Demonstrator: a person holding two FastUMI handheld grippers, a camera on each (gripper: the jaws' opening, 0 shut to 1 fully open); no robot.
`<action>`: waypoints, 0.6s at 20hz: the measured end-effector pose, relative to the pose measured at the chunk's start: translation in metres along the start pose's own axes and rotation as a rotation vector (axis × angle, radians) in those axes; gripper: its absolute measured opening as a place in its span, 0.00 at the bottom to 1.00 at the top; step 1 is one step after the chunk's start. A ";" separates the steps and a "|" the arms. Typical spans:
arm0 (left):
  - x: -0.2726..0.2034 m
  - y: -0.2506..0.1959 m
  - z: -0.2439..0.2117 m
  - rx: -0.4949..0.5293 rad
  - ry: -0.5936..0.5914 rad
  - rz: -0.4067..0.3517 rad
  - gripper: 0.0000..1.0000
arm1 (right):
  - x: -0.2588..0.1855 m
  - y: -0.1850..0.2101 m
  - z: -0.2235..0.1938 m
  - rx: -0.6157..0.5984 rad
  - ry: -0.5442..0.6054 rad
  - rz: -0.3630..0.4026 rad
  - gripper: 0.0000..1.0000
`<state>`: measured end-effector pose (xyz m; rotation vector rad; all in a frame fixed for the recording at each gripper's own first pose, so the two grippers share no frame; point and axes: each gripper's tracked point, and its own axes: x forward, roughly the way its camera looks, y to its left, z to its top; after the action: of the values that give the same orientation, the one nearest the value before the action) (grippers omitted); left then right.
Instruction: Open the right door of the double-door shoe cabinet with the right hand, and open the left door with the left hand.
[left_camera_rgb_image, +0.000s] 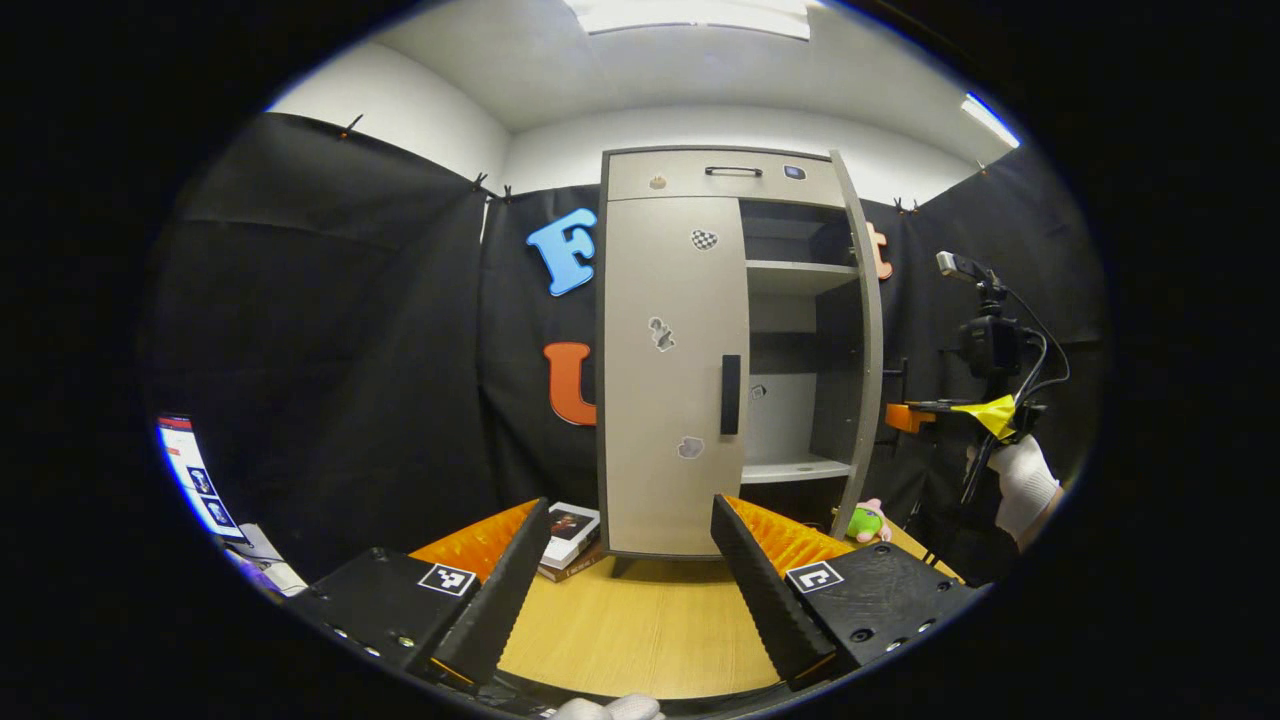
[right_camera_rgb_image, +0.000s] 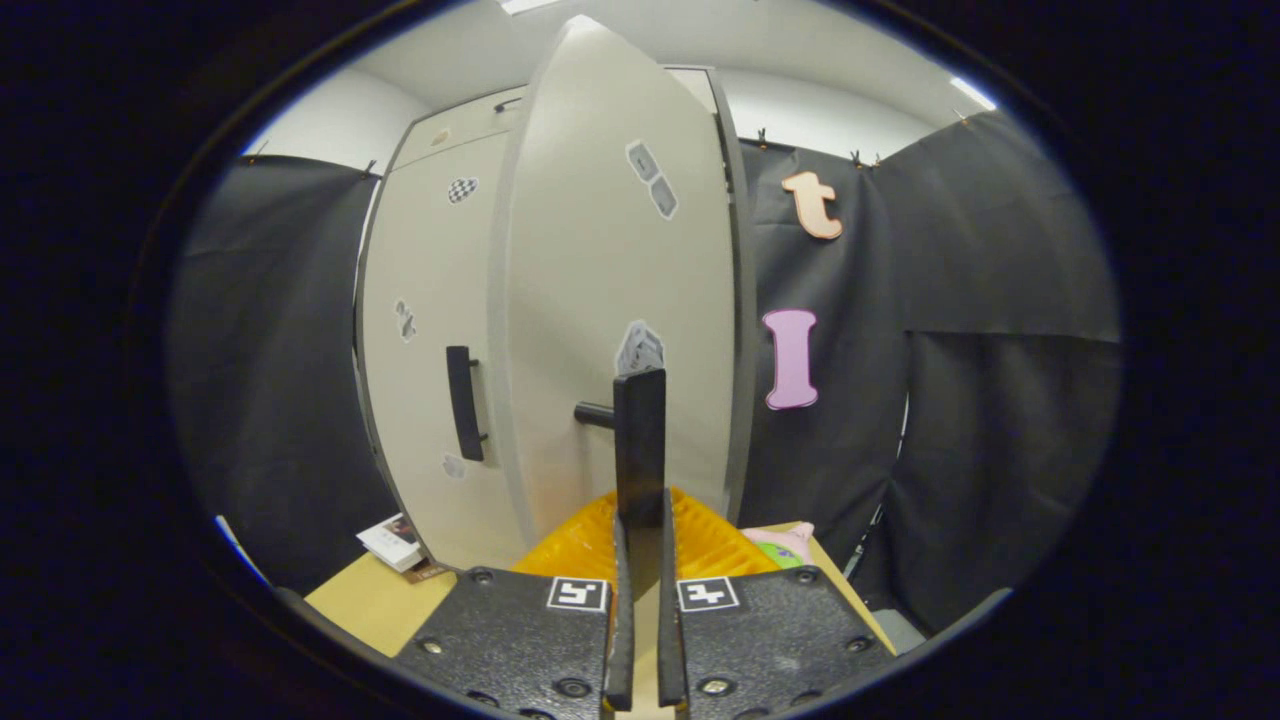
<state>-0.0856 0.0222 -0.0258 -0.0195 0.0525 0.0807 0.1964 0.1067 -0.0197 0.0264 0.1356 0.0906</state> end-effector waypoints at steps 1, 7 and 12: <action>0.003 -0.006 0.000 0.000 0.000 -0.014 0.97 | 0.000 0.000 0.000 0.006 0.002 -0.002 0.11; 0.019 -0.042 0.003 -0.025 -0.016 -0.074 0.97 | 0.001 -0.009 0.000 -0.009 0.006 -0.031 0.05; 0.024 -0.072 0.007 -0.035 -0.010 -0.117 0.97 | 0.000 -0.012 -0.001 -0.005 0.011 -0.026 0.04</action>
<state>-0.0552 -0.0474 -0.0183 -0.0569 0.0398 -0.0357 0.1974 0.0951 -0.0212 0.0194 0.1464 0.0656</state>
